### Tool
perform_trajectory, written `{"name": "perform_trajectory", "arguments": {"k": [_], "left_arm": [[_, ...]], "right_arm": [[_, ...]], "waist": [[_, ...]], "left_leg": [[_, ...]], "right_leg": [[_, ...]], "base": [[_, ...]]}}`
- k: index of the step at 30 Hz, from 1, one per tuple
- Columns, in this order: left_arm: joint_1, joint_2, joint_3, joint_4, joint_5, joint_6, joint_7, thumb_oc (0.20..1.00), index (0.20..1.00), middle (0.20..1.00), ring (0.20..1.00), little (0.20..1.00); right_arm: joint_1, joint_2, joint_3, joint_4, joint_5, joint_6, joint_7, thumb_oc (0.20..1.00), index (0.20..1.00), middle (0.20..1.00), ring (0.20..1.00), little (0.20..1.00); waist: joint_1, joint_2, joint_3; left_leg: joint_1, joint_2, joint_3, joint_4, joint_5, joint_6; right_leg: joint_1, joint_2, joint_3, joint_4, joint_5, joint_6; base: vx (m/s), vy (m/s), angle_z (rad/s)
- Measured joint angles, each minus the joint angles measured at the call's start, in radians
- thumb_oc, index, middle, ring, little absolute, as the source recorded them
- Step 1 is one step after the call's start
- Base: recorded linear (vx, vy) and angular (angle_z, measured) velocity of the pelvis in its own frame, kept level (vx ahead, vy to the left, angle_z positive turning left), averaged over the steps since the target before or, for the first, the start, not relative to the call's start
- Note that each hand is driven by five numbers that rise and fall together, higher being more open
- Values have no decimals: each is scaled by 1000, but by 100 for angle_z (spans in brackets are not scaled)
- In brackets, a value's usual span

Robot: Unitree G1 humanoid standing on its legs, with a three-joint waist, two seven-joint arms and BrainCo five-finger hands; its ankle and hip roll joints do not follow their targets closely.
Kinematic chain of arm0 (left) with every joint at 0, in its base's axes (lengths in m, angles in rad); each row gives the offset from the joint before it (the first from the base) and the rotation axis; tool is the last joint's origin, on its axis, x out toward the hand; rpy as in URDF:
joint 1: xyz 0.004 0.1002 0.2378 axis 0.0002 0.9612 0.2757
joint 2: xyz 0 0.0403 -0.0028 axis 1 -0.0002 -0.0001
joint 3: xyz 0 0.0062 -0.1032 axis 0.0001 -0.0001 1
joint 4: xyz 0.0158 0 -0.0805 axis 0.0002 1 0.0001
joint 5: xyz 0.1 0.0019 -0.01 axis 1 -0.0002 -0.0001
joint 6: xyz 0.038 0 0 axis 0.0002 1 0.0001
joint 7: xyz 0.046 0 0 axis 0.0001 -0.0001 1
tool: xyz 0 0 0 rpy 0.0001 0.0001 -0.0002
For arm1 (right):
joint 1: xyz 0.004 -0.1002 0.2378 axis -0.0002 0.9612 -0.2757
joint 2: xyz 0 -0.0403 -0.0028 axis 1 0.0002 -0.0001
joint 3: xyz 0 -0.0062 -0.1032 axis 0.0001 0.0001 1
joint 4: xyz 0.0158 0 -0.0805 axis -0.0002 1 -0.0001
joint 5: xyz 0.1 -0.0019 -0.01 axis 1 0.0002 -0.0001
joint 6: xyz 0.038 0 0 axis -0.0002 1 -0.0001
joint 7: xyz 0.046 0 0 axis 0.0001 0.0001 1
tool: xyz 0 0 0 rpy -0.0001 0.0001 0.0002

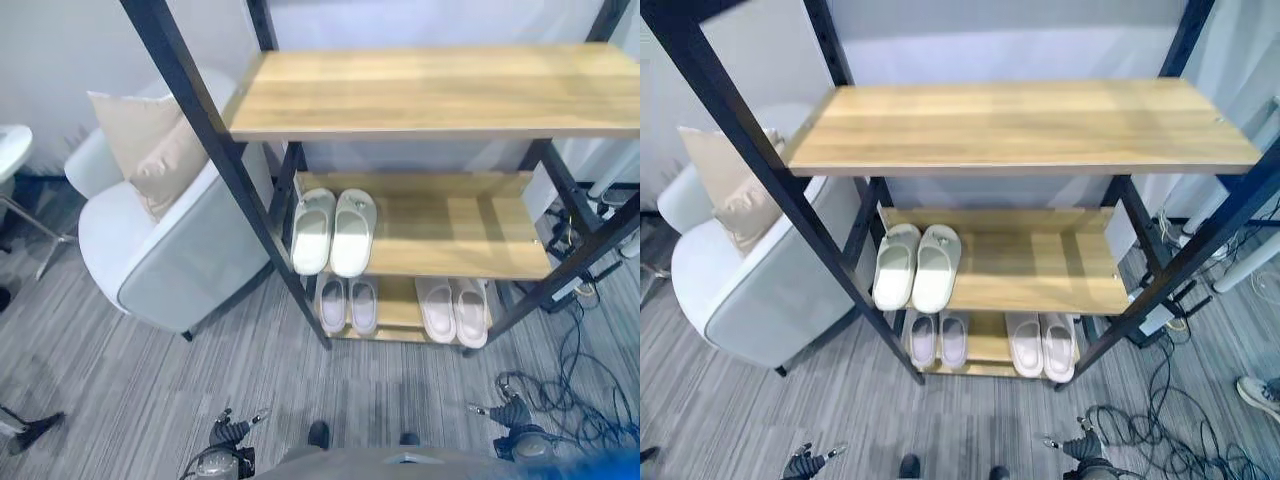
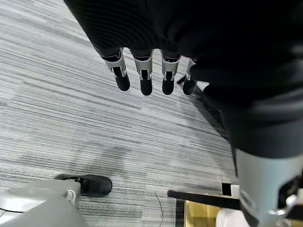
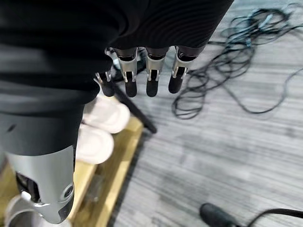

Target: Arrange the slippers neatly on the shoe rack.

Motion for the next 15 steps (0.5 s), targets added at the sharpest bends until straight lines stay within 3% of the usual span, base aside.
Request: {"name": "perform_trajectory", "arguments": {"k": [2, 5, 8, 12, 15], "left_arm": [[28, -31, 7, 3, 7, 5, -6, 1000, 1000, 1000, 1000, 1000], [73, -66, -10, -5, 75, 18, -10, 1000, 1000, 1000, 1000, 1000], [52, -75, 24, 63, 77, 44, -17, 1000, 1000, 1000, 1000, 1000], [30, -64, 23, 17, 86, 55, -10, 1000, 1000, 1000, 1000, 1000], [-5, -61, -12, -20, 87, 53, 10, 1000, 1000, 1000, 1000, 1000]], "right_arm": [[15, -1, 2, -59, -6, 2, 10, 1000, 1000, 1000, 1000, 1000], [15, 5, -18, -96, -1, -5, 7, 1000, 1000, 1000, 1000, 1000], [34, 20, -22, -84, 14, -6, 1, 1000, 1000, 1000, 1000, 1000], [72, 34, -22, -75, 24, 5, -3, 1000, 1000, 1000, 1000, 1000], [84, 32, -20, -280, 44, 0, -12, 1000, 1000, 1000, 1000, 1000]], "waist": [[-1, 0, 8], [16, 11, 14], [5, 17, 21], [-28, 8, 36], [-35, 16, 69]], "left_leg": [[38, -8, 1, 0, 3, -4], [50, -21, 0, 2, 33, -48], [83, -12, 3, -22, 18, -52], [113, -31, 34, -42, -8, -14], [97, -47, 61, -42, 1, 6]], "right_leg": [[77, 3, 2, -86, 48, -2], [99, -3, -3, -86, 39, 6], [117, 4, 3, -86, 40, 6], [123, -21, 24, -85, 56, 29], [91, -38, 50, -86, 73, 36]], "base": [[4, -60, 0], [54, -44, 14], [97, 7, -1], [-18, 51, -25], [-28, 46, -22]]}}
